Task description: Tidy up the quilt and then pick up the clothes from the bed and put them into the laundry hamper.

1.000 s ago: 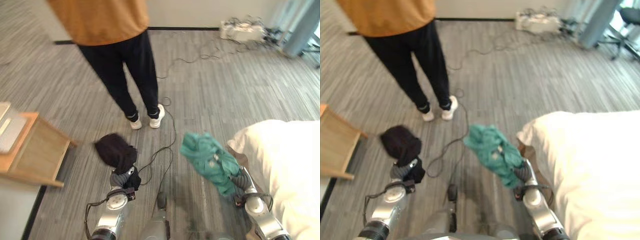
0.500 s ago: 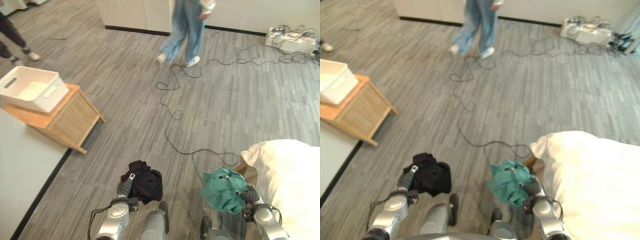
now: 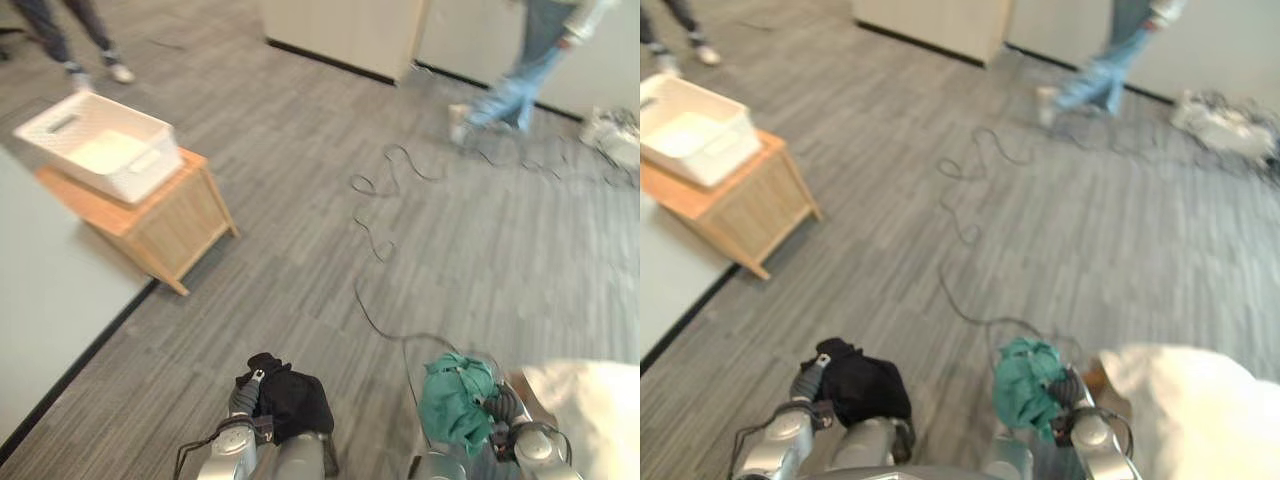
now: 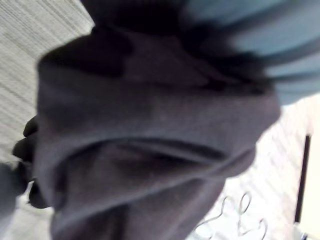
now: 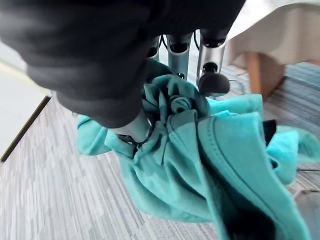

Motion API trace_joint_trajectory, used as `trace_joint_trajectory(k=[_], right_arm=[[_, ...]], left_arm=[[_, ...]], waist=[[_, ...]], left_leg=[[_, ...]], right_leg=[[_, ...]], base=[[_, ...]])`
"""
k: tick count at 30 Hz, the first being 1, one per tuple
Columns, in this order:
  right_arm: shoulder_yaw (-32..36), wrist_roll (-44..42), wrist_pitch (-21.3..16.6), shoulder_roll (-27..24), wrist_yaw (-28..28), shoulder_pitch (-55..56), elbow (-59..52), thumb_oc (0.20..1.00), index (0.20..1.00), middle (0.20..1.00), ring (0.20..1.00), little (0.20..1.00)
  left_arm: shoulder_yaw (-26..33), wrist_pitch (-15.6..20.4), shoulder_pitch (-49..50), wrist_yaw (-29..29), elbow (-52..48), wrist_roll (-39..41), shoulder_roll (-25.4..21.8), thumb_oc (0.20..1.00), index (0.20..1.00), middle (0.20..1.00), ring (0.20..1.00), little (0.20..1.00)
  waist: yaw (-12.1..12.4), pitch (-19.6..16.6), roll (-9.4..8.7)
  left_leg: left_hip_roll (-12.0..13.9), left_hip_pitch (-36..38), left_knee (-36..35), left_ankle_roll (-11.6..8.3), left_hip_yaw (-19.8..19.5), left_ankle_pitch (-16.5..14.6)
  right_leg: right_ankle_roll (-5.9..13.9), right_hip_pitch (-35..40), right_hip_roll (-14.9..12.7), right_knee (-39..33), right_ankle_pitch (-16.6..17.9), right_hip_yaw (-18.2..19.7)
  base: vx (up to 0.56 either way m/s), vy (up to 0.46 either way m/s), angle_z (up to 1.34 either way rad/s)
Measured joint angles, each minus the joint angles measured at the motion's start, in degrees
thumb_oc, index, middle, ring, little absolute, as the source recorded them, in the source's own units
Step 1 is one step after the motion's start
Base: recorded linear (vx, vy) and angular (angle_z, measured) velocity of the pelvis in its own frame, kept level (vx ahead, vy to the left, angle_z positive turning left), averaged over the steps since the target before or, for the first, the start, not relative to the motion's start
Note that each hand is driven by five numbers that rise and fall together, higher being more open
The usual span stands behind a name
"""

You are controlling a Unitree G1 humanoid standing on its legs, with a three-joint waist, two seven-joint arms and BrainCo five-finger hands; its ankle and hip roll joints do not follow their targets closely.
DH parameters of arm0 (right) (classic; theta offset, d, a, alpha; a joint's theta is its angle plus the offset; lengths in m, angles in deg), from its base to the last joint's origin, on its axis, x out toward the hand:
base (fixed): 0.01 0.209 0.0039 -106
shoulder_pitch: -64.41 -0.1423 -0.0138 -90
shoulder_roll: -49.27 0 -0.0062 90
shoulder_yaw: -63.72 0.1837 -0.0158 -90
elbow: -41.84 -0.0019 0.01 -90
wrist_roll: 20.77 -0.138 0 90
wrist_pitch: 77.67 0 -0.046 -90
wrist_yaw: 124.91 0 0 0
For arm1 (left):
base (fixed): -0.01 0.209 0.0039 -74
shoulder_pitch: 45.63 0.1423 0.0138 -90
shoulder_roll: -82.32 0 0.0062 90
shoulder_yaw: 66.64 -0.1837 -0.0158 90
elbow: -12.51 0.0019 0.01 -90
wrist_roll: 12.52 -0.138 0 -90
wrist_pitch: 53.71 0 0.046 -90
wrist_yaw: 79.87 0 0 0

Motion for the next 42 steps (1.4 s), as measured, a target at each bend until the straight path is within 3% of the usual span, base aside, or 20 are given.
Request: trace_joint_trajectory(k=[1,3,6,9,11,13,14,16,17,20,23,24,27,28,29,30,32,36,38,42], right_arm=[[0.00,-0.02,-0.19,-0.52,0.03,-1.18,-2.28,0.200,0.200,0.200,0.200,0.200],[-0.09,-0.06,-1.19,-0.86,0.06,-1.60,-3.68,0.200,0.200,0.200,0.200,0.200],[1.78,-0.12,-1.59,-0.18,-0.14,-0.40,-4.60,0.200,0.200,0.200,0.200,0.200],[2.13,-0.04,-0.66,0.30,0.10,0.74,-3.82,0.200,0.200,0.200,0.200,0.200],[1.55,0.00,-0.19,0.77,0.34,1.39,-1.21,0.200,0.200,0.200,0.200,0.200],[2.31,-0.03,0.48,1.01,0.95,1.55,0.62,0.200,0.200,0.200,0.200,0.200],[2.83,-0.08,0.45,-0.29,1.01,1.79,-0.05,0.200,0.200,0.200,0.200,0.200],[4.61,-0.13,0.59,-1.40,0.82,0.44,-0.79,0.200,0.200,0.200,0.200,0.200],[4.39,-0.15,0.88,-1.44,-0.09,-2.39,-0.46,0.200,0.200,0.200,0.200,0.200],[3.93,-0.16,0.50,-1.65,-0.22,-4.67,-0.86,0.200,0.200,0.200,0.200,0.200],[3.60,-0.10,-0.18,-2.88,-0.34,-5.51,-1.28,0.200,0.200,0.200,0.200,0.200],[3.61,-0.09,-0.05,-2.87,-0.41,-4.73,-1.17,0.200,0.200,0.200,0.200,0.200],[1.93,0.00,-0.15,-1.39,-0.25,0.55,-2.12,0.200,0.200,0.200,0.200,0.200],[0.92,0.10,0.04,-4.06,-0.14,3.00,-3.46,0.200,0.200,0.200,0.200,0.200],[0.87,0.21,0.40,-3.14,-0.08,3.68,-3.47,0.200,0.200,0.200,0.200,0.200],[-0.01,0.20,0.85,-1.83,0.06,6.13,-5.94,0.200,0.200,0.200,0.200,0.200],[0.01,0.16,0.60,-1.15,0.03,6.33,-7.09,0.200,0.200,0.200,0.200,0.200],[2.16,-0.07,0.71,-1.01,0.05,5.35,-6.83,0.200,0.200,0.200,0.200,0.200],[2.60,-0.11,0.51,-1.38,-0.04,3.58,-7.12,0.200,0.200,0.200,0.200,0.200],[2.01,-0.03,0.48,-1.22,0.11,2.17,-7.36,0.200,0.200,0.200,0.200,0.200]], left_arm=[[-1.13,-0.03,-1.07,0.48,-0.07,-0.05,-0.57,0.200,0.200,0.200,0.200,0.200],[-0.71,0.28,-1.70,0.50,-1.33,-0.36,-1.11,0.200,0.200,0.200,0.200,0.200],[-0.31,0.50,-3.24,0.67,-0.97,-1.05,-1.46,0.200,0.200,0.200,0.200,0.200],[-0.21,0.46,-1.57,0.95,-0.07,-2.76,0.48,0.200,0.200,0.200,0.200,0.200],[-0.94,0.75,2.56,0.72,0.46,-2.82,0.72,0.200,0.200,0.200,0.200,0.200],[-1.74,0.71,1.76,0.55,3.04,-2.67,1.93,0.200,0.200,0.200,0.200,0.200],[-2.07,1.03,0.92,0.40,3.09,-2.52,3.05,0.200,0.200,0.200,0.200,0.200],[-2.30,1.34,0.67,0.27,2.00,-2.26,3.77,0.200,0.200,0.200,0.200,0.200],[-2.25,1.24,0.72,0.29,1.89,-2.16,3.30,0.200,0.200,0.200,0.200,0.200],[-2.30,1.21,0.52,0.21,1.37,-2.14,3.11,0.200,0.200,0.200,0.200,0.200],[-1.89,1.18,0.48,-0.37,0.73,-2.30,3.46,0.200,0.200,0.200,0.200,0.200],[-1.86,1.09,0.02,-0.45,0.84,-2.31,3.56,0.200,0.200,0.200,0.200,0.200],[-1.71,-0.33,1.00,-0.24,1.00,-2.28,3.41,0.200,0.200,0.200,0.200,0.200],[-3.09,-0.72,2.04,-0.18,2.02,-2.28,5.38,0.200,0.200,0.200,0.200,0.200],[-3.46,-0.72,1.62,-0.06,2.29,-2.27,5.10,0.200,0.200,0.200,0.200,0.200],[-3.36,-0.76,1.05,0.33,1.76,-2.24,4.25,0.200,0.200,0.200,0.200,0.200],[-1.94,-0.74,-1.39,1.12,1.59,-2.18,3.66,0.200,0.200,0.200,0.200,0.200],[-0.85,-0.34,-6.14,1.99,1.95,-2.26,4.06,0.200,0.200,0.200,0.200,0.200],[0.23,0.36,-5.79,2.20,2.24,-2.83,3.20,0.200,0.200,0.200,0.200,0.200],[-0.17,0.04,0.43,2.64,3.35,-3.16,1.93,0.200,0.200,0.200,0.200,0.200]], waist=[[-2.15,0.50,2.69],[-4.62,0.48,3.38],[-8.71,0.01,1.89],[-11.43,-0.18,2.09],[-11.39,-1.41,2.85],[-10.70,-1.25,2.63],[-8.83,-1.05,2.74],[-6.73,0.11,3.55],[-5.32,1.39,2.06],[-4.01,2.34,0.47],[-2.72,1.49,3.62],[-2.90,1.39,4.35],[-3.89,-0.24,-0.29],[-5.09,-1.92,3.75],[-5.02,-1.93,4.24],[-6.23,-2.69,2.56],[-7.50,-2.08,1.85],[-9.95,0.77,4.45],[-11.13,0.92,2.89],[-10.68,0.68,2.72]], left_leg=[[-0.01,2.13,-1.51,-0.30,-5.81,0.08],[-0.82,4.03,-3.99,0.15,-9.08,-0.44],[-4.36,7.37,-5.88,0.07,-14.20,-2.09],[-4.13,12.14,-4.80,-1.19,-18.39,-5.87],[-1.35,20.15,-6.42,-4.99,-19.14,-8.40],[0.57,11.76,18.17,-8.18,-19.93,-11.56],[2.44,1.86,36.21,-8.17,-20.85,-4.26],[2.75,-9.61,55.20,-9.06,-23.37,7.52],[0.05,-12.53,52.41,-8.45,-21.51,1.91],[-1.00,-14.36,37.04,-7.98,-15.34,-1.71],[6.77,-14.25,-0.69,-7.17,0.38,2.40],[7.75,-14.00,-3.46,-6.61,2.69,3.44],[5.69,-12.80,7.69,-1.21,8.20,3.25],[5.11,-8.90,7.19,2.04,6.74,3.65],[3.93,-5.79,4.12,5.74,4.96,4.99],[1.23,-2.10,-0.04,5.37,1.19,4.85],[-1.45,1.46,-3.13,5.50,-4.57,3.57],[-1.09,8.61,-6.66,2.50,-16.97,1.87],[-1.75,10.97,-6.69,1.52,-22.71,-3.05],[2.16,18.18,-4.89,-1.77,-30.28,-9.58]], right_leg=[[-3.88,-1.92,3.20,-7.12,-2.71,-1.16],[-3.73,-4.41,5.18,-18.61,-2.55,-1.91],[-2.74,-5.49,4.74,-49.81,2.41,-0.95],[-3.15,-6.11,5.44,-52.77,6.17,1.46],[-4.74,-2.65,9.42,-46.08,6.38,-0.17],[-9.49,0.13,10.35,-43.57,10.90,0.79],[-13.36,1.53,12.10,-43.97,9.92,-0.29],[-15.58,3.34,14.04,-44.44,8.70,0.33],[-15.98,6.71,14.32,-46.97,8.52,2.02],[-14.57,14.87,15.63,-53.13,5.98,2.61],[-10.59,21.90,19.92,-54.32,0.56,-8.08],[-10.38,24.19,20.54,-54.12,1.18,-10.45],[-5.31,30.20,17.11,-48.85,-4.66,-12.45],[-5.35,26.49,17.44,-34.23,-5.10,-12.20],[-4.97,22.62,14.61,-21.53,-5.04,-11.37],[-5.86,15.01,10.73,-7.83,-5.91,-9.02],[-6.49,7.08,8.02,-2.74,-6.42,-6.67],[-7.47,1.70,11.84,-26.34,-8.22,-5.47],[-2.69,-2.04,10.16,-47.63,-0.14,1.65],[-2.01,-2.74,9.28,-49.06,2.85,6.71]], base=[[0.70,-0.134,1.38],[0.77,-0.210,1.41],[0.86,-0.228,1.19],[0.67,-0.195,0.96],[0.59,-0.338,0.42],[0.54,-0.532,0.49],[0.42,-0.371,0.05],[0.45,-0.147,-0.29],[0.63,-0.052,-0.41],[0.61,0.082,-0.32],[0.76,0.108,-0.35],[0.75,0.155,0.02],[0.44,0.140,0.08],[0.51,0.162,0.26],[0.55,0.151,0.50],[0.64,0.132,0.35],[0.72,0.009,0.90],[0.78,-0.153,1.74],[0.75,-0.158,1.86],[0.54,-0.211,1.28]])
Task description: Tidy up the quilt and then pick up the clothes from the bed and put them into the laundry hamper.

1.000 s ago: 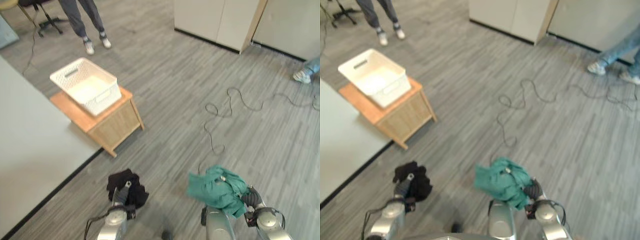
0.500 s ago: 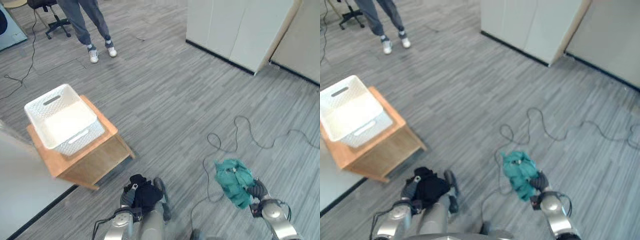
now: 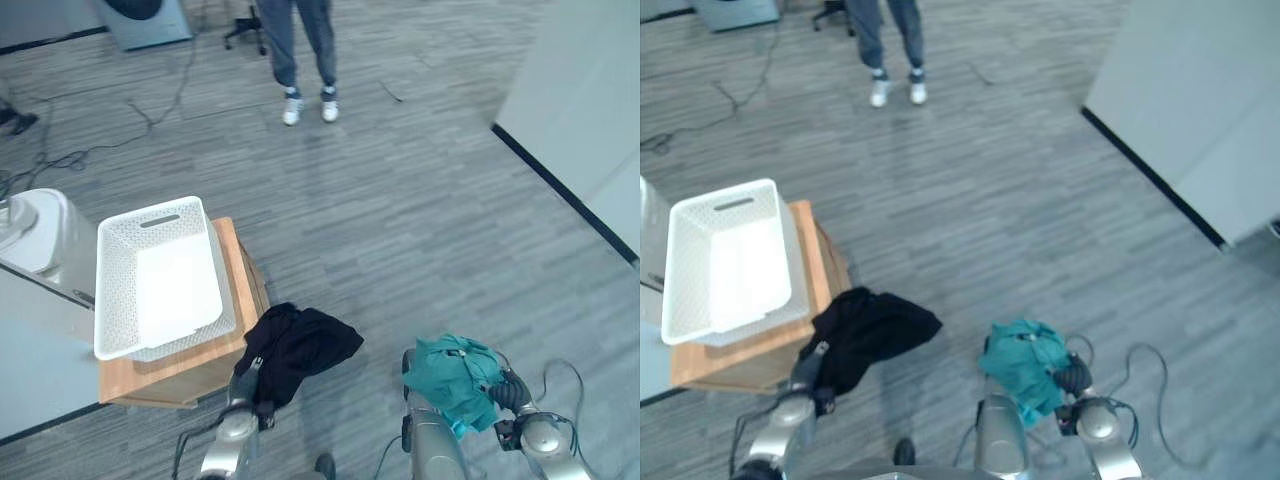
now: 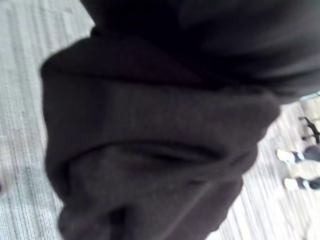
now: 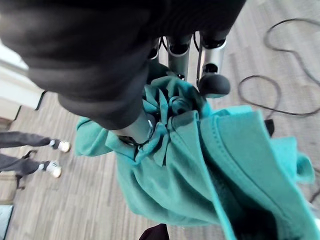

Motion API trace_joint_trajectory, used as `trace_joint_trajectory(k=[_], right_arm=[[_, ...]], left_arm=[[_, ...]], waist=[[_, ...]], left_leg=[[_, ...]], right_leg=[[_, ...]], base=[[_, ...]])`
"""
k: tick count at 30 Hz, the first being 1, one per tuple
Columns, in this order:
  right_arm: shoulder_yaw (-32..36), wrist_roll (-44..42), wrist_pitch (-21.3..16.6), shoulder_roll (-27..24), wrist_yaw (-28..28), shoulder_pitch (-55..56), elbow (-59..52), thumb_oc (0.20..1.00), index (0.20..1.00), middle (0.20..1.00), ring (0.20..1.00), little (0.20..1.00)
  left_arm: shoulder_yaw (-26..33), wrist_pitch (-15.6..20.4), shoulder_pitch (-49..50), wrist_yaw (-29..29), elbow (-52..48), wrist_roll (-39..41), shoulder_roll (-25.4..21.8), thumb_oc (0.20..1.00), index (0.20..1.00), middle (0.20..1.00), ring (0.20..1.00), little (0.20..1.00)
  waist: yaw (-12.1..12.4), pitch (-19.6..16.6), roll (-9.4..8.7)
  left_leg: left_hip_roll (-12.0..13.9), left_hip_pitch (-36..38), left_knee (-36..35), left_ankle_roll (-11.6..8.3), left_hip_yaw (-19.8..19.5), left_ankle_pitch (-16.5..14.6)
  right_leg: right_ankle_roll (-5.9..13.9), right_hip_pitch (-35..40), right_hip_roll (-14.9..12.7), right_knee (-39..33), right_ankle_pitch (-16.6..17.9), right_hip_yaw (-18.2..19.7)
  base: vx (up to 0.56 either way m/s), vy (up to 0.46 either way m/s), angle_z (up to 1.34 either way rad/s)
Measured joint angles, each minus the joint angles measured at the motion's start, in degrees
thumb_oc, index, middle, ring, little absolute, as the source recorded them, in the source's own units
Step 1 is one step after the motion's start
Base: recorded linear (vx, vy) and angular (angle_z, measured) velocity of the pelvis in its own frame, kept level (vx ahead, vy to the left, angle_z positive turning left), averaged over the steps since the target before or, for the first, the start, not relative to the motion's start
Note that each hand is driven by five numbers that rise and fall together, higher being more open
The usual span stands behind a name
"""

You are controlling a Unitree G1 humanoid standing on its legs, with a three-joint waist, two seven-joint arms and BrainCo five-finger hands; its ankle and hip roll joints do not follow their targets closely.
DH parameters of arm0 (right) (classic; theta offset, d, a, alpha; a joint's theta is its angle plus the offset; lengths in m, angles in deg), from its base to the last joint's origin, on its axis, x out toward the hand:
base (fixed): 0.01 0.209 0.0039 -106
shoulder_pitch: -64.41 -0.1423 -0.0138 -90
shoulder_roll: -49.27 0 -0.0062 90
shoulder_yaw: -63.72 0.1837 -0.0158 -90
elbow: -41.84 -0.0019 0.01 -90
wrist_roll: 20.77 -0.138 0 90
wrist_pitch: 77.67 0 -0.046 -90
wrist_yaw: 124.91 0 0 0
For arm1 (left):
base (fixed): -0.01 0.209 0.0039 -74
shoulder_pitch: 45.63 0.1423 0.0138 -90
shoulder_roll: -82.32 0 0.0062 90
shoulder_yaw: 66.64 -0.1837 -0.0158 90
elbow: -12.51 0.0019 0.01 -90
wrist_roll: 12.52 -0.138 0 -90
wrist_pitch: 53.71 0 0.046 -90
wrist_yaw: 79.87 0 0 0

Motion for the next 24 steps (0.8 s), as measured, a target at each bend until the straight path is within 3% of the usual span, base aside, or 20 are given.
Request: trace_joint_trajectory(k=[1,2,3,5,6,7,8,9,10,11,12,15,16,18,19,20,21,22,23,24], right_arm=[[0.60,0.01,-0.04,0.07,0.28,1.24,0.74,0.200,0.200,0.200,0.200,0.200],[0.96,0.00,0.04,-0.55,0.45,1.24,1.03,0.200,0.200,0.200,0.200,0.200],[1.63,-0.01,-0.05,-2.09,0.66,-0.03,0.96,0.200,0.200,0.200,0.200,0.200],[2.77,-0.01,-0.64,-4.11,0.75,-0.83,-0.18,0.200,0.200,0.200,0.200,0.200],[2.75,-0.01,-0.82,-4.86,0.76,-2.52,-0.18,0.200,0.200,0.200,0.200,0.200],[2.75,-0.01,-0.84,-4.90,0.73,-2.84,-0.19,0.200,0.200,0.200,0.200,0.200],[2.28,-0.01,-0.88,-4.66,0.64,-2.30,-0.81,0.200,0.200,0.200,0.200,0.200],[2.29,-0.01,-0.91,-4.69,0.58,-1.59,-1.41,0.200,0.200,0.200,0.200,0.200],[2.24,0.01,-0.96,-5.25,0.65,-1.70,-1.61,0.200,0.200,0.200,0.200,0.200],[2.47,0.04,-1.16,-5.19,0.81,-2.26,-2.17,0.200,0.200,0.200,0.200,0.200],[2.24,0.05,-1.70,-5.07,0.94,-3.01,-2.16,0.200,0.200,0.200,0.200,0.200],[2.37,0.05,-2.14,-3.20,0.94,-3.46,-1.75,0.200,0.200,0.200,0.200,0.200],[2.47,0.09,-2.07,-2.28,0.99,-2.40,-1.62,0.200,0.200,0.200,0.200,0.200],[2.26,0.12,-2.27,-2.15,1.09,-1.54,-1.75,0.200,0.200,0.200,0.200,0.200],[2.46,0.17,-2.23,-1.86,1.07,-1.61,-1.84,0.200,0.200,0.200,0.200,0.200],[2.25,0.20,-2.16,-2.15,1.22,-1.27,-2.26,0.200,0.200,0.200,0.200,0.200],[2.02,0.20,-2.14,-1.88,1.28,0.14,-3.05,0.200,0.200,0.200,0.200,0.200],[1.60,0.18,-2.11,-1.52,1.40,1.42,-4.16,0.200,0.200,0.200,0.200,0.200],[1.25,0.18,-2.44,-0.74,1.93,1.74,-4.82,0.200,0.200,0.200,0.200,0.200],[1.03,0.15,-2.49,-0.50,1.97,1.67,-4.87,0.200,0.200,0.200,0.200,0.200]], left_arm=[[0.15,0.00,-0.06,-0.15,0.84,-0.05,-0.22,0.200,0.200,0.200,0.200,0.200],[-0.05,-0.10,0.02,-0.06,0.98,-0.02,0.58,0.200,0.200,0.200,0.200,0.200],[-0.31,-0.06,0.69,-0.21,1.04,-0.06,2.43,0.200,0.200,0.200,0.200,0.200],[-0.37,-0.12,-1.06,-0.20,0.69,-0.03,4.43,0.200,0.200,0.200,0.200,0.200],[0.07,0.00,-1.50,-0.73,0.18,-0.09,4.57,0.200,0.200,0.200,0.200,0.200],[0.20,0.00,-1.61,-0.76,0.12,-0.09,4.42,0.200,0.200,0.200,0.200,0.200],[0.24,0.07,-0.96,-1.29,-1.29,-0.16,4.03,0.200,0.200,0.200,0.200,0.200],[0.09,0.19,-0.65,-1.48,-2.29,-0.28,3.95,0.200,0.200,0.200,0.200,0.200],[-0.10,0.48,-0.68,-1.69,-2.82,-0.44,3.98,0.200,0.200,0.200,0.200,0.200],[-0.03,0.57,0.10,-1.93,-3.57,-1.63,3.91,0.200,0.200,0.200,0.200,0.200],[0.07,0.43,0.93,-1.95,-3.47,-1.83,3.84,0.200,0.200,0.200,0.200,0.200],[0.17,0.03,2.83,-2.45,-3.10,-1.93,3.54,0.200,0.200,0.200,0.200,0.200],[0.12,-0.71,3.20,-2.85,-2.21,-1.96,3.20,0.200,0.200,0.200,0.200,0.200],[-0.01,-0.99,4.53,-3.32,-1.74,-2.18,3.51,0.200,0.200,0.200,0.200,0.200],[0.04,-1.11,4.28,-3.59,-1.64,-2.23,3.37,0.200,0.200,0.200,0.200,0.200],[-0.09,-1.35,3.92,-3.69,-1.24,-2.32,3.59,0.200,0.200,0.200,0.200,0.200],[-1.57,-1.35,3.37,-3.67,-1.05,-2.33,2.50,0.200,0.200,0.200,0.200,0.200],[-1.88,-1.28,3.17,-3.70,-1.79,-2.34,1.45,0.200,0.200,0.200,0.200,0.200],[-1.88,-0.79,2.58,-3.51,-2.19,-2.35,-0.08,0.200,0.200,0.200,0.200,0.200],[-1.60,-0.76,1.89,-3.48,-2.14,-2.34,-0.55,0.200,0.200,0.200,0.200,0.200]], waist=[[-0.87,0.29,-1.57],[-0.86,0.08,-1.08],[0.45,0.44,0.40],[0.40,0.75,0.54],[1.37,2.18,-1.72],[1.87,2.61,-2.58],[2.58,2.83,-3.98],[3.31,2.82,-4.20],[3.43,2.86,-4.11],[4.45,2.47,-3.65],[4.81,2.34,-2.83],[5.53,1.21,-2.45],[5.11,0.81,-2.36],[5.05,-0.70,-1.31],[4.53,-0.90,-0.77],[2.98,-0.76,0.55],[2.35,-0.81,0.87],[1.98,-1.28,0.34],[1.85,-1.27,-0.69],[1.75,-1.17,-1.06]], left_leg=[[0.17,-0.45,6.74,-4.45,-0.83,-2.37],[1.48,-2.40,11.40,-6.11,-0.26,-3.07],[3.37,-5.92,17.78,-7.39,1.40,-1.97],[6.09,-16.33,35.84,-9.00,5.10,0.99],[6.71,-20.20,40.17,-9.22,10.50,1.33],[7.66,-21.01,39.90,-9.28,13.63,1.37],[8.50,-22.22,35.90,-9.23,19.20,1.37],[8.81,-23.16,33.35,-8.87,22.26,1.40],[8.68,-24.05,29.82,-8.52,23.98,1.74],[8.42,-26.39,22.83,-7.53,29.60,3.37],[8.07,-27.94,17.48,-7.00,32.88,6.17],[9.13,-28.22,12.81,-7.17,41.28,9.51],[8.35,-26.91,14.06,-6.21,41.33,9.84],[6.37,-23.79,11.88,-4.13,39.32,10.27],[5.51,-23.46,10.49,-1.15,39.37,10.72],[3.77,-20.86,6.96,2.51,37.75,12.84],[2.61,-17.56,4.01,4.28,35.08,15.19],[1.52,-16.45,2.92,4.46,33.50,14.96],[0.36,-15.31,1.75,4.45,31.60,14.88],[-0.19,-14.92,1.18,4.00,29.71,14.45]], right_leg=[[-0.76,3.02,-0.83,1.77,6.09,1.00],[-2.52,3.78,0.13,3.12,9.45,0.74],[-5.98,4.24,2.11,5.19,9.29,-1.10],[-7.92,4.54,2.15,4.98,9.86,-4.48],[-9.79,8.07,1.48,3.01,8.96,-6.71],[-9.81,10.45,1.54,1.68,9.01,-7.73],[-10.34,16.06,1.98,-2.47,7.78,-12.21],[-10.10,18.49,2.48,-4.41,6.65,-14.69],[-10.50,19.21,3.41,-5.02,6.52,-16.31],[-9.54,20.15,4.69,-5.23,4.42,-20.76],[-9.90,21.15,5.95,-4.98,4.64,-23.71],[-7.83,23.91,6.88,-4.93,0.14,-29.50],[-7.96,25.98,6.92,-4.29,-0.21,-31.73],[-6.34,26.13,5.61,1.30,-1.31,-31.95],[-5.21,25.48,3.95,5.41,-2.86,-31.50],[-4.92,22.66,1.45,17.65,-3.94,-29.84],[-6.01,15.82,-4.27,35.79,-3.11,-25.72],[-6.33,12.82,-6.08,39.72,-3.80,-23.77],[-4.92,9.17,-6.63,40.20,-4.87,-18.45],[-4.32,7.52,-6.67,38.67,-5.26,-16.34]], base=[[0.40,-0.297,1.91],[0.22,-0.357,1.77],[0.15,-0.358,1.04],[0.21,-0.286,0.85],[0.31,-0.197,0.89],[0.32,-0.125,1.20],[0.33,-0.055,1.13],[0.34,-0.016,1.20],[0.33,0.013,1.00],[0.39,0.058,1.16],[0.39,0.093,1.02],[0.48,0.142,1.00],[0.24,0.208,0.96],[0.37,0.266,0.67],[0.30,0.155,0.74],[0.29,0.085,1.06],[0.32,0.024,1.28],[0.36,-0.039,1.14],[0.37,-0.122,0.88],[0.47,-0.256,1.20]])
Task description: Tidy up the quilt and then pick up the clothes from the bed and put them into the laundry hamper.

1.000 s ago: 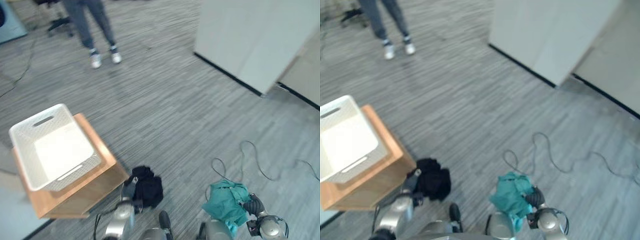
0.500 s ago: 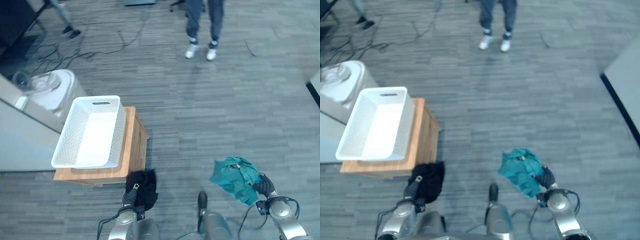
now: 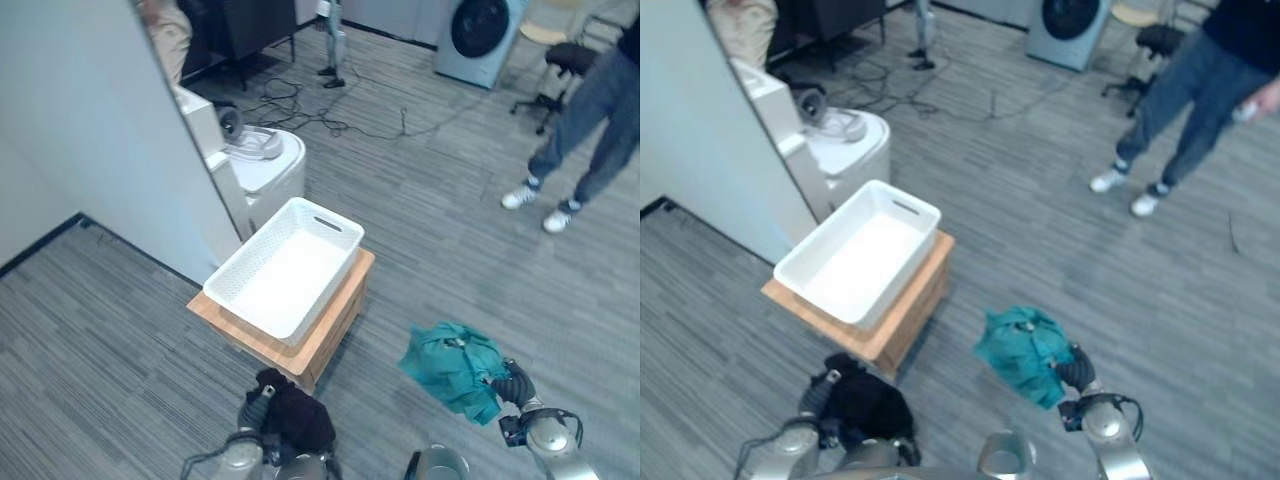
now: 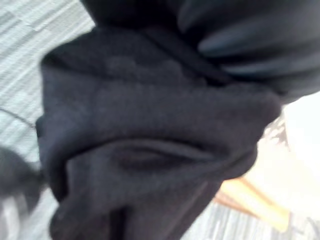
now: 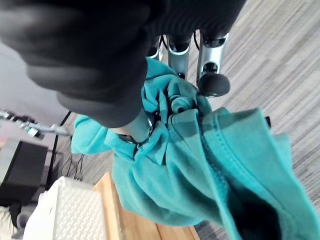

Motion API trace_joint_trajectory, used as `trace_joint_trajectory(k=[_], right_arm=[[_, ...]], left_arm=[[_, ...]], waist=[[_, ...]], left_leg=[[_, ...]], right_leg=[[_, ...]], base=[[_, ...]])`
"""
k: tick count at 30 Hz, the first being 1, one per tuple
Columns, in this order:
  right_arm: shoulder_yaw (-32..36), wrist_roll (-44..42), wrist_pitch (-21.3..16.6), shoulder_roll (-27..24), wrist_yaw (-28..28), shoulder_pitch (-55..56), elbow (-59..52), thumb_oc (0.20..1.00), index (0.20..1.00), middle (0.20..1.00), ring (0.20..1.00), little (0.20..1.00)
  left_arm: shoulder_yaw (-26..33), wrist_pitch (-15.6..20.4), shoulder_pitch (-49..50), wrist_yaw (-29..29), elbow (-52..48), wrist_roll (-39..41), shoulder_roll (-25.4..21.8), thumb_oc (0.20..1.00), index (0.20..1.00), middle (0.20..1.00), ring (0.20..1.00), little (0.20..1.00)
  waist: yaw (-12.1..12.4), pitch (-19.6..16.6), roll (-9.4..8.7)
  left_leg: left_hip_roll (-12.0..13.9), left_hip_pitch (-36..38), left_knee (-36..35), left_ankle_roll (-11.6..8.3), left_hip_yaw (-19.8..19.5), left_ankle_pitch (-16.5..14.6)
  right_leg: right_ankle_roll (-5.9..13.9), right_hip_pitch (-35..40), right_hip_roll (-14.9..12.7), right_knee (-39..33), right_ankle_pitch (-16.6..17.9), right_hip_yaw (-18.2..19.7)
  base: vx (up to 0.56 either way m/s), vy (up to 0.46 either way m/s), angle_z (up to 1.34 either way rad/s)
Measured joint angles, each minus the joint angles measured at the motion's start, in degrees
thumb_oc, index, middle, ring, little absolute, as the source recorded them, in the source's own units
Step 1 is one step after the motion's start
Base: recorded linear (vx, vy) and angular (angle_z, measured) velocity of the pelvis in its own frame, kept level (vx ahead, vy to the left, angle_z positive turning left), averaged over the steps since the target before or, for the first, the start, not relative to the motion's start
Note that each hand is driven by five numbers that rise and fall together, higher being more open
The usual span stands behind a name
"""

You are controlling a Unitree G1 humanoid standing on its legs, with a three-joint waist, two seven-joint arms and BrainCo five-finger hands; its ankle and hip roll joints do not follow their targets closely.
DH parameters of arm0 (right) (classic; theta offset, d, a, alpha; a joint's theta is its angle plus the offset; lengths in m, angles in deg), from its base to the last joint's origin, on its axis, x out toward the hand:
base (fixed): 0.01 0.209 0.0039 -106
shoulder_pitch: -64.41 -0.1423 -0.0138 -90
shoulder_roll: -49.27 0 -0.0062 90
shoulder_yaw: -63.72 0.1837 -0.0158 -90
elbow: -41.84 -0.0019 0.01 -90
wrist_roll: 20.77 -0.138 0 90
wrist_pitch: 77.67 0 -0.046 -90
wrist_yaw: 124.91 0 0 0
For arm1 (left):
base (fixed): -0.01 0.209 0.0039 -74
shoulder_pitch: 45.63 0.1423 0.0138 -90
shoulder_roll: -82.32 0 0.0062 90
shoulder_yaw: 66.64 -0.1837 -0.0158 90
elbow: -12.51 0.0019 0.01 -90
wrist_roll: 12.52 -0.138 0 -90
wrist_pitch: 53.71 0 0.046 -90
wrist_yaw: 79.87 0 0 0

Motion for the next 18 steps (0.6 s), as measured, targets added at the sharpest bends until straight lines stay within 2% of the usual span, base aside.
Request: trace_joint_trajectory(k=[1,2,3,4,5,6,7,8,9,10,11,12,13,14,15,16,17,18], right_arm=[[-0.37,0.00,-0.02,0.44,0.07,0.08,0.11,0.200,0.200,0.200,0.200,0.200],[-0.84,0.00,0.02,0.47,0.10,0.04,0.19,0.200,0.200,0.200,0.200,0.200],[-0.84,-0.01,-0.01,0.39,0.07,0.42,0.04,0.200,0.200,0.200,0.200,0.200],[-0.89,-0.02,-0.08,0.35,0.08,0.22,0.18,0.200,0.200,0.200,0.200,0.200],[-0.83,-0.03,-0.06,0.42,0.06,-0.33,0.60,0.200,0.200,0.200,0.200,0.200],[-0.87,-0.03,-0.06,0.35,0.04,-1.22,0.91,0.200,0.200,0.200,0.200,0.200],[-0.33,-0.06,-0.20,0.11,-0.38,-1.41,1.18,0.200,0.200,0.200,0.200,0.200],[1.17,-0.05,-0.19,-0.05,-0.63,-0.72,1.01,0.200,0.200,0.200,0.200,0.200],[2.07,0.13,0.16,-0.94,-1.52,-1.10,0.89,0.200,0.200,0.200,0.200,0.200],[3.10,0.42,0.24,-1.63,-1.83,-0.97,0.09,0.200,0.200,0.200,0.200,0.200],[4.40,1.53,0.42,-1.96,-2.30,-0.01,-1.89,0.200,0.200,0.200,0.200,0.200],[6.48,2.57,0.56,-2.51,-2.34,2.45,-7.38,0.200,0.200,0.200,0.200,0.200],[7.23,2.94,0.48,-2.96,-2.36,3.39,-10.13,0.200,0.200,0.200,0.200,0.200],[8.61,4.49,-1.34,-4.52,-2.99,3.52,-15.35,0.200,0.200,0.200,0.200,0.200],[9.82,4.52,-2.24,-5.51,-3.73,1.15,-16.64,0.200,0.200,0.200,0.200,0.200],[11.36,4.53,-2.24,-7.50,-4.25,-1.84,-17.27,0.200,0.200,0.200,0.200,0.200],[12.88,4.52,-2.49,-9.45,-4.71,-3.44,-18.42,0.200,0.200,0.200,0.200,0.200],[14.82,4.54,-2.53,-12.33,-4.94,-5.38,-19.58,0.200,0.200,0.200,0.200,0.200]], left_arm=[[0.12,-0.01,-1.54,0.05,0.42,0.01,-1.35,0.200,0.200,0.200,0.200,0.200],[0.44,0.09,-2.22,0.11,0.35,0.01,-1.55,0.200,0.200,0.200,0.200,0.200],[0.35,0.10,-2.93,0.29,0.47,0.03,-1.74,0.200,0.200,0.200,0.200,0.200],[0.67,0.20,-2.56,0.53,0.47,0.02,-1.90,0.200,0.200,0.200,0.200,0.200],[0.67,0.20,-2.31,0.80,0.60,0.03,-2.08,0.200,0.200,0.200,0.200,0.200],[1.24,0.18,-1.22,1.05,0.79,0.03,-1.77,0.200,0.200,0.200,0.200,0.200],[2.15,0.24,-0.63,1.06,2.04,-0.13,-1.16,0.200,0.200,0.200,0.200,0.200],[1.53,0.14,-1.90,1.29,4.01,-0.14,-0.75,0.200,0.200,0.200,0.200,0.200],[2.26,0.41,-2.69,1.46,6.17,-1.71,-0.59,0.200,0.200,0.200,0.200,0.200],[1.87,0.35,-2.93,1.60,7.49,-2.21,0.12,0.200,0.200,0.200,0.200,0.200],[1.70,0.38,-2.25,1.76,7.49,-2.32,-0.07,0.200,0.200,0.200,0.200,0.200],[1.90,0.42,-1.15,1.71,6.81,-2.45,-0.86,0.200,0.200,0.200,0.200,0.200],[1.96,0.52,-0.55,1.70,6.49,-2.52,-1.24,0.200,0.200,0.200,0.200,0.200],[2.85,1.14,2.11,1.74,6.38,-3.40,-3.06,0.200,0.200,0.200,0.200,0.200],[4.15,1.10,2.93,1.83,7.60,-3.35,-3.53,0.200,0.200,0.200,0.200,0.200],[4.14,0.81,3.10,1.85,7.85,-3.29,-1.83,0.200,0.200,0.200,0.200,0.200],[3.90,0.83,3.10,1.73,7.21,-3.29,-0.63,0.200,0.200,0.200,0.200,0.200],[3.92,0.93,2.78,1.69,6.23,-3.27,1.28,0.200,0.200,0.200,0.200,0.200]], waist=[[-0.75,0.05,-0.65],[-0.72,-0.07,-1.07],[-1.52,-0.20,-1.16],[-1.24,-0.28,-1.38],[-1.47,-0.35,-1.65],[-1.26,-0.27,-1.39],[-1.99,-0.46,-1.25],[-2.89,-0.24,-0.90],[-3.21,0.71,0.35],[-4.21,1.36,1.45],[-4.92,1.54,2.33],[-5.52,1.66,2.50],[-5.86,1.77,2.00],[-6.14,0.38,-2.41],[-5.73,-0.48,-4.00],[-5.86,-0.31,-0.97],[-6.11,0.15,0.91],[-6.18,0.68,2.62]], left_leg=[[-0.58,0.40,-0.92,-0.14,-2.84,0.71],[-1.51,0.69,-1.68,-1.28,-6.22,0.08],[-1.98,0.89,-2.08,-1.63,-8.92,-0.24],[-2.55,1.32,-2.67,-2.14,-9.96,-0.30],[-2.93,1.80,-3.02,-0.72,-8.78,0.67],[-3.45,2.68,-3.33,-2.24,-10.86,-0.95],[-4.15,2.88,-2.58,-3.10,-14.54,-2.57],[-3.85,2.83,-2.03,-2.16,-16.66,-3.43],[-3.19,3.63,-2.13,-2.58,-19.92,-3.65],[-2.09,4.23,-2.12,-3.21,-22.37,-3.86],[-0.75,4.64,-2.10,-3.89,-24.94,-4.24],[0.56,5.70,-2.35,-5.24,-27.57,-4.19],[0.91,6.47,-2.61,-5.99,-28.54,-4.29],[0.60,8.80,-4.01,-8.65,-29.44,-5.64],[1.88,9.42,-4.14,-10.60,-29.39,-6.55],[5.38,8.75,-3.88,-11.15,-27.84,-6.29],[7.41,8.17,-3.79,-11.94,-26.07,-5.61],[8.80,7.32,-3.74,-12.69,-24.10,-3.15]], right_leg=[[0.32,-1.21,-0.01,-5.98,-0.15,1.44],[0.40,-2.06,0.10,-12.34,-0.09,2.03],[1.51,-1.15,0.28,-21.67,0.63,2.25],[2.14,-1.28,0.52,-26.11,1.47,3.37],[2.29,-1.70,0.17,-28.77,3.41,3.46],[2.87,-2.31,0.38,-31.28,4.92,4.89],[4.24,-1.67,0.92,-38.07,7.20,11.68],[4.40,-0.14,0.88,-43.92,9.14,14.22],[4.65,-0.96,1.36,-44.36,10.81,20.50],[5.10,-0.66,2.38,-44.35,11.02,24.93],[5.05,-0.29,3.50,-44.34,11.07,29.12],[5.20,1.52,4.86,-44.30,11.24,31.44],[5.20,2.63,4.81,-44.30,11.41,30.43],[4.91,4.61,3.33,-43.93,11.02,27.08],[4.29,4.79,4.18,-43.81,17.21,25.94],[2.02,5.05,7.31,-43.81,15.81,23.76],[1.40,4.96,9.02,-43.81,15.99,22.21],[0.32,5.37,10.08,-43.80,16.15,19.79]], base=[[0.55,-0.311,1.41],[0.41,-0.247,1.78],[0.39,-0.207,1.35],[0.21,-0.108,1.08],[0.56,-0.293,0.68],[0.53,-0.324,0.96],[0.70,-0.415,1.22],[0.52,-0.296,1.53],[0.42,-0.211,1.44],[0.37,-0.246,1.35],[0.28,-0.297,1.38],[0.27,-0.356,1.24],[0.22,-0.306,1.29],[0.19,-0.265,0.89],[0.14,-0.220,0.70],[0.06,-0.225,0.37],[0.06,-0.209,0.49],[0.01,-0.208,0.83]])
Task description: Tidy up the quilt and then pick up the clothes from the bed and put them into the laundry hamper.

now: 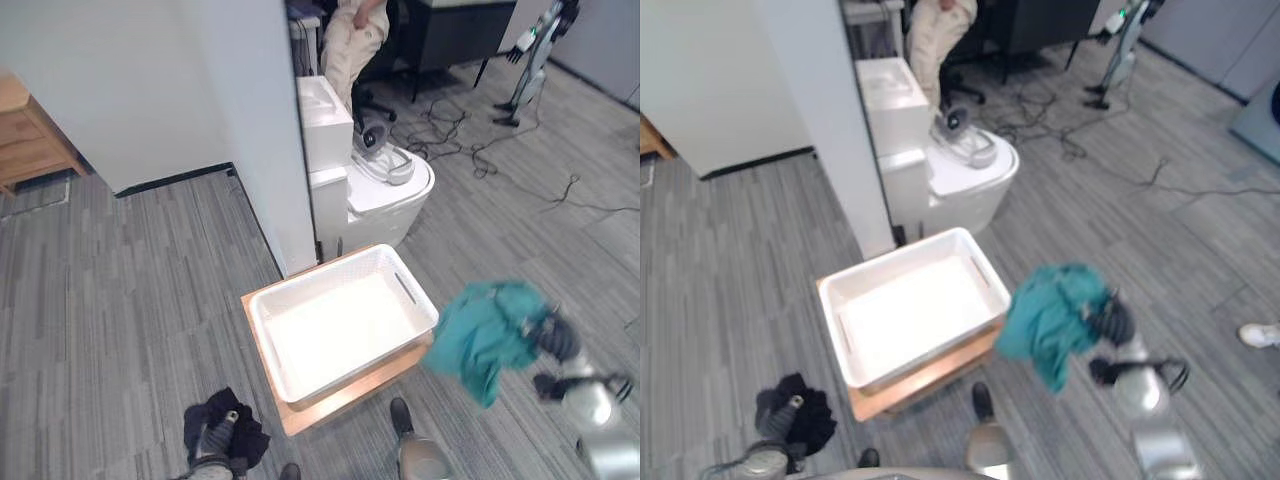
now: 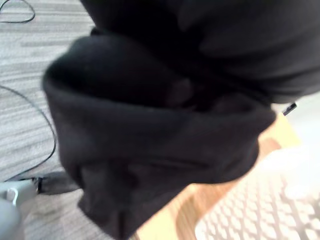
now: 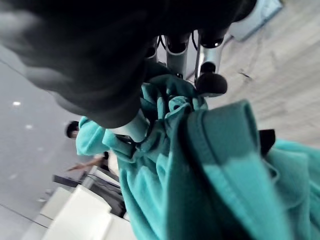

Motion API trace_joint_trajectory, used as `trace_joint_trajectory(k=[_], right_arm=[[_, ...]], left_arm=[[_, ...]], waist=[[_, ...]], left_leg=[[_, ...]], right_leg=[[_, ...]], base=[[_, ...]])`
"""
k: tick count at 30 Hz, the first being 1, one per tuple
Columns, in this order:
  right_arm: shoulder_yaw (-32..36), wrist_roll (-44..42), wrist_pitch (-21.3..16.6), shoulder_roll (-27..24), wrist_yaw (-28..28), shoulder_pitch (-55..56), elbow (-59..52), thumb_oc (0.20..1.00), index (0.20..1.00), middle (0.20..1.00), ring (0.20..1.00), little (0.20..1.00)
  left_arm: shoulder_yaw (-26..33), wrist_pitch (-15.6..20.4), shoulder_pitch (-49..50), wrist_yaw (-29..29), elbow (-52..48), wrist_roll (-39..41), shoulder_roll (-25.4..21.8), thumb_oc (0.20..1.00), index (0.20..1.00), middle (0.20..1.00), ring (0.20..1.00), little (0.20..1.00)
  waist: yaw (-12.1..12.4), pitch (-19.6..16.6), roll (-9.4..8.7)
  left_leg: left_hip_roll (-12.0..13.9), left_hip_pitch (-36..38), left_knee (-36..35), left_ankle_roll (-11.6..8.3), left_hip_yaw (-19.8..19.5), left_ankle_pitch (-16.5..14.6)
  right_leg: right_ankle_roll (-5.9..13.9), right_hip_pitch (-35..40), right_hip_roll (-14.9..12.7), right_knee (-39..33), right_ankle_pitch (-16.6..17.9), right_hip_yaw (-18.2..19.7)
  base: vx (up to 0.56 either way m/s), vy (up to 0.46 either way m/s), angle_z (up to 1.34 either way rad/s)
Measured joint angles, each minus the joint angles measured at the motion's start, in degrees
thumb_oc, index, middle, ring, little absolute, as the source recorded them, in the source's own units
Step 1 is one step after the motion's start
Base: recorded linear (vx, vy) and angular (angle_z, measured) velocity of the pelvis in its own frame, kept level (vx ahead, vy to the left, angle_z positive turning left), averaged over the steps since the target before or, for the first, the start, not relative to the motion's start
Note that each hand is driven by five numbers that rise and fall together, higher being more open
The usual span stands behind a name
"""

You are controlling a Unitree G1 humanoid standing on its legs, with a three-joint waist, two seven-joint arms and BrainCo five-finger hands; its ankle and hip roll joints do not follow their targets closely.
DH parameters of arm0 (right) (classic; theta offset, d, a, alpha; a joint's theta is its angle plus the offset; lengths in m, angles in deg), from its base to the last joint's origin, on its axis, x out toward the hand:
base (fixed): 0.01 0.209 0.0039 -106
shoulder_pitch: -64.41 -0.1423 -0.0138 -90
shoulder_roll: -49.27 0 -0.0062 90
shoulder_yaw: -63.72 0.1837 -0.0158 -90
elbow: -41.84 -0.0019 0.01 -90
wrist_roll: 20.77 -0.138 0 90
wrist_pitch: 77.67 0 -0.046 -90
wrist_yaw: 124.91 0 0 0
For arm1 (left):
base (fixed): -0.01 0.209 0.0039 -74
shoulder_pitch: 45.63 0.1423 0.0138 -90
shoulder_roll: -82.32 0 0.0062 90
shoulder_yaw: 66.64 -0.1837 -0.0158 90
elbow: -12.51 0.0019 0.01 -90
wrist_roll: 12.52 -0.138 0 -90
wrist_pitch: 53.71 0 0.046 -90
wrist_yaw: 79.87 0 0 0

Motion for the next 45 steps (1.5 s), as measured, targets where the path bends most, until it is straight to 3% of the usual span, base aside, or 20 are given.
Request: trace_joint_trajectory(k=[1,2,3,4,5,6,8,9,10,11,12,13,18,25,26,32,34,41,42,45], right_arm=[[1.33,0.10,0.01,-2.68,-0.20,-1.25,-0.16,0.200,0.200,0.200,0.200,0.200],[1.88,0.36,0.02,-4.13,-0.33,-1.83,-0.17,0.200,0.200,0.200,0.200,0.200],[0.91,1.63,0.08,-8.41,-0.78,-5.47,-0.82,0.200,0.200,0.200,0.200,0.200],[-0.05,1.96,-0.38,-8.99,-0.78,-7.42,-1.81,0.200,0.200,0.200,0.200,0.200],[0.04,2.03,-0.99,-8.63,-0.98,-7.34,-3.42,0.200,0.200,0.200,0.200,0.200],[-1.84,2.01,-1.42,-10.72,-0.49,-6.93,-4.84,0.200,0.200,0.200,0.200,0.200],[-4.88,2.02,-2.08,-11.37,0.59,-11.09,-4.93,0.200,0.200,0.200,0.200,0.200],[-4.64,2.05,-2.75,-11.43,0.77,-12.93,-5.25,0.200,0.200,0.200,0.200,0.200],[-4.49,2.00,-2.53,-12.38,1.03,-13.42,-5.23,0.200,0.200,0.200,0.200,0.200],[-4.63,1.99,-2.22,-12.13,1.29,-13.44,-5.14,0.200,0.200,0.200,0.200,0.200],[-8.02,1.88,-2.46,-11.96,2.16,-14.74,-4.64,0.200,0.200,0.200,0.200,0.200],[-9.04,1.62,-3.00,-12.01,3.11,-14.88,-4.60,0.200,0.200,0.200,0.200,0.200],[-13.00,-0.43,-4.14,-12.31,4.99,-19.82,-1.77,0.200,0.200,0.200,0.200,0.200],[-21.25,-1.45,-2.17,-13.79,5.98,-28.79,11.38,0.200,0.200,0.200,0.200,0.200],[-22.05,-1.40,-1.19,-13.51,6.18,-29.38,12.60,0.200,0.200,0.200,0.200,0.200],[-24.08,1.82,1.02,-13.49,6.28,-30.18,18.72,0.200,0.200,0.200,0.200,0.200],[-25.04,6.77,1.25,-13.59,6.34,-30.01,18.65,1.000,1.000,1.000,1.000,1.000],[-22.52,24.86,0.17,-11.39,2.79,-21.13,13.80,1.000,1.000,1.000,1.000,1.000],[-22.51,27.02,-0.45,-11.31,2.61,-19.59,12.85,1.000,1.000,1.000,1.000,1.000],[-17.15,32.21,-0.70,-9.18,-0.22,-12.97,9.69,1.000,1.000,1.000,1.000,1.000]], left_arm=[[0.04,0.31,-0.89,0.01,-0.11,0.01,1.93,0.200,0.200,0.200,0.200,0.200],[-0.12,0.64,-1.53,0.01,-0.05,0.03,2.84,0.200,0.200,0.200,0.200,0.200],[-3.18,0.76,-2.76,-0.07,-1.43,0.59,3.53,0.200,0.200,0.200,0.200,0.200],[-3.95,1.10,-2.49,-0.19,-1.27,1.15,3.68,0.200,0.200,0.200,0.200,0.200],[-3.66,1.15,-2.58,-0.22,-1.27,1.18,4.33,0.200,0.200,0.200,0.200,0.200],[-6.83,1.11,-2.91,-0.42,-1.81,1.65,3.28,0.200,0.200,0.200,0.200,0.200],[-7.30,1.20,-1.58,-1.39,-2.01,1.63,2.23,0.200,0.200,0.200,0.200,0.200],[-6.81,1.06,-1.49,-1.79,-1.70,1.58,2.13,0.200,0.200,0.200,0.200,0.200],[-6.76,1.06,-1.61,-2.21,-0.60,1.53,2.09,0.200,0.200,0.200,0.200,0.200],[-6.75,1.03,-2.30,-2.38,0.64,1.51,1.65,0.200,0.200,0.200,0.200,0.200],[-6.32,1.06,-2.82,-2.40,0.97,1.52,0.09,0.200,0.200,0.200,0.200,0.200],[-5.92,1.06,-2.21,-2.47,1.27,1.53,-0.52,0.200,0.200,0.200,0.200,0.200],[-3.09,1.04,-2.04,-2.38,5.03,1.59,-2.30,0.200,0.200,0.200,0.200,0.200],[-3.43,1.23,-1.29,-1.83,2.68,2.19,-3.09,0.200,0.200,0.200,0.200,0.200],[-3.39,1.37,-1.13,-1.74,1.67,2.30,-3.14,0.200,0.200,0.200,0.200,0.200],[-4.90,1.68,-1.80,-1.47,-12.30,1.32,-5.53,0.200,0.200,0.200,0.200,0.200],[-4.74,2.28,-1.38,-1.22,-16.37,-0.82,-8.17,0.200,0.200,0.200,0.200,0.200],[-3.28,4.42,-6.92,0.66,-28.34,-11.68,-15.64,0.200,0.200,0.200,0.200,0.200],[-3.24,6.23,-8.74,1.78,-29.35,-13.17,-16.87,0.200,0.200,0.200,0.200,0.200],[-3.27,6.72,-14.16,2.86,-32.50,-16.38,-17.51,0.200,0.200,0.200,0.200,0.200]], waist=[[-0.22,-0.01,0.59],[-0.20,0.07,0.35],[0.30,0.70,-1.05],[1.66,0.78,-0.72],[1.47,0.86,-0.45],[-0.86,0.75,-0.44],[0.08,0.29,-0.07],[0.58,0.21,0.71],[-0.09,0.23,1.16],[-0.41,-0.07,0.95],[-0.39,-0.49,-2.45],[0.00,-1.02,-3.78],[1.27,-2.62,-6.19],[3.48,-0.84,-3.08],[4.52,0.13,-1.63],[4.83,6.56,2.82],[4.75,7.01,2.88],[4.63,7.14,2.68],[4.48,7.09,2.68],[2.03,6.65,1.78]], left_leg=[[0.01,-2.30,1.20,-1.45,1.62,3.91],[-0.04,-3.08,2.13,-1.24,3.63,5.09],[-0.90,-6.76,8.44,-2.07,13.62,4.35],[-1.09,-7.06,8.77,-2.46,15.49,2.75],[-0.29,-7.14,8.77,-2.51,19.89,1.85],[0.63,-7.07,9.13,-2.86,27.06,1.57],[0.28,-4.59,4.67,-2.55,26.71,1.58],[1.02,-3.52,3.10,-2.17,26.41,1.85],[2.09,-2.84,1.90,-1.50,26.26,2.45],[1.45,-1.83,0.28,-1.66,26.27,3.71],[-0.27,-1.17,-0.31,-1.23,26.42,3.98],[-0.96,-1.29,-0.42,-0.72,26.35,3.67],[-2.96,-1.19,-0.36,0.30,25.80,3.40],[-3.36,-5.38,-0.37,1.30,24.78,4.87],[-3.57,-6.35,-0.34,1.62,24.68,5.33],[-4.58,-10.37,-0.42,1.97,23.43,6.32],[-4.54,-10.92,-0.42,2.02,23.31,6.46],[-4.31,-7.91,-0.33,2.23,23.25,6.12],[-4.31,-7.06,-0.45,2.02,23.46,5.46],[-4.24,-4.80,-0.10,1.82,23.96,5.06]], right_leg=[[-1.05,0.33,-0.32,0.02,-0.27,-2.66],[-1.22,0.84,-1.12,0.00,-0.33,-4.35],[-2.44,1.85,-2.07,0.00,-1.10,-6.43],[-2.51,2.16,-2.24,0.10,-1.03,-8.11],[-2.91,3.64,-1.95,0.11,-1.35,-10.80],[-3.00,5.18,-1.42,0.06,-1.31,-13.93],[-2.53,4.93,-0.44,0.04,-2.31,-11.34],[-3.22,4.70,0.62,0.05,-2.98,-11.16],[-3.22,4.77,1.67,0.05,-2.95,-12.43],[-2.88,5.21,1.31,0.07,-2.70,-13.05],[-2.35,5.24,-0.05,0.02,-2.47,-12.14],[-2.19,5.48,-1.02,-0.01,-2.38,-12.25],[-1.02,5.94,-3.06,-0.06,-1.74,-12.37],[-0.17,2.42,-3.40,0.01,-1.01,-13.08],[-0.24,1.87,-3.58,0.03,-0.88,-13.15],[-0.16,-1.61,-4.67,0.00,0.27,-13.74],[-0.18,-2.08,-4.64,0.02,0.33,-13.96],[-0.28,0.98,-4.41,0.01,0.67,-14.53],[-0.20,1.67,-4.45,0.01,0.57,-14.35],[-0.14,3.34,-4.17,0.03,0.28,-13.73]], base=[[0.01,-0.198,0.94],[-0.11,-0.228,1.37],[-0.16,-0.153,0.93],[-0.16,-0.061,1.07],[-0.07,0.041,1.16],[0.01,0.017,1.20],[0.01,-0.010,0.18],[0.00,-0.006,-0.15],[0.01,-0.001,0.20],[0.00,-0.010,0.27],[0.00,-0.008,0.16],[0.00,-0.011,0.08],[-0.03,0.002,0.11],[-0.13,0.012,0.09],[-0.17,0.043,-0.10],[-0.05,0.024,0.13],[0.00,0.001,0.02],[0.05,-0.001,0.00],[0.12,0.007,-0.13],[0.14,-0.003,-0.09]])
